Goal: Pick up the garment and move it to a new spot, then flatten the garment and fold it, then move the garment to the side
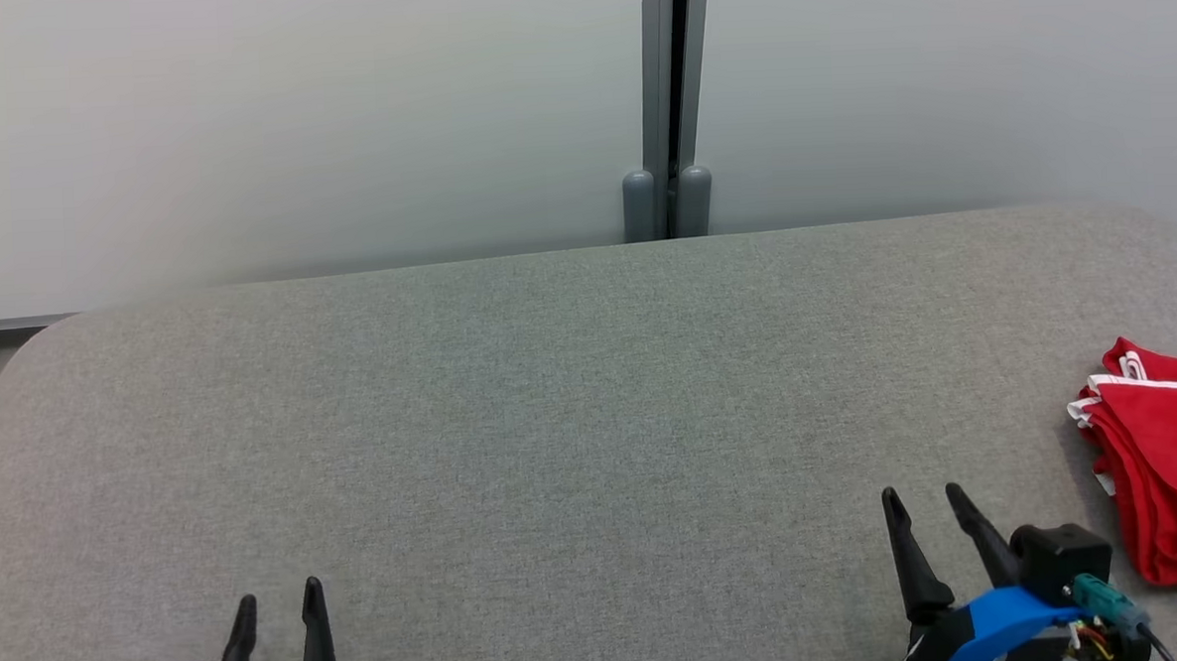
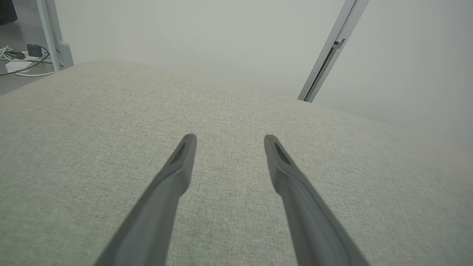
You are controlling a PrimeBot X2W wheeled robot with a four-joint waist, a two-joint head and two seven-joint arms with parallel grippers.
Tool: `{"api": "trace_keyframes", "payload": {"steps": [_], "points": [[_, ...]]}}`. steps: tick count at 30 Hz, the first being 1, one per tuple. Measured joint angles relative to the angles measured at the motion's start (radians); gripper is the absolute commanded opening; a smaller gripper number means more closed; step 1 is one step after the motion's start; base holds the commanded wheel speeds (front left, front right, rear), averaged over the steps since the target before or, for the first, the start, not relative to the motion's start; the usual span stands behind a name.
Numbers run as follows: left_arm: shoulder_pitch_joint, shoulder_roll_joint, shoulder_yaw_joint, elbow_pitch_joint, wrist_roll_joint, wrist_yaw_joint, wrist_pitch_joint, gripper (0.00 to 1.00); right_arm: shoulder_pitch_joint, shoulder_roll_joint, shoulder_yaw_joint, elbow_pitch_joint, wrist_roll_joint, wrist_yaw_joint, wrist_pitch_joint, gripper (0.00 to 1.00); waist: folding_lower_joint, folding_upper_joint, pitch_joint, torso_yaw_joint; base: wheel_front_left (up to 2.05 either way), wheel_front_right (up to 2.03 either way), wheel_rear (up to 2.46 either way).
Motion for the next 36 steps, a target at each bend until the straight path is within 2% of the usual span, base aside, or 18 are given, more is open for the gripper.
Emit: {"api": "trace_keyframes", "payload": {"steps": [1,6,36], "points": [[0.000,-0.001,-0.003,0.003,-0.004,0.000,0.000,0.00,0.002,0.000,0.000,0.002,0.000,0.000,0.000,0.00,0.0000,0.0000,0.000,0.001,0.00,0.00,0.00],[0.011,-0.008,-0.007,0.038,-0.020,0.000,0.012,0.00,0.022,0.005,-0.003,0.037,0.015,0.000,0.017,0.00,0.0000,0.0000,0.000,0.001,0.00,0.00,0.00],[-0.034,-0.020,0.034,-0.027,-0.470,0.000,0.143,0.00,0.026,0.005,-0.048,-0.081,0.526,0.000,0.143,0.00,0.0001,0.0000,0.004,0.004,0.00,0.00,0.00]]}}
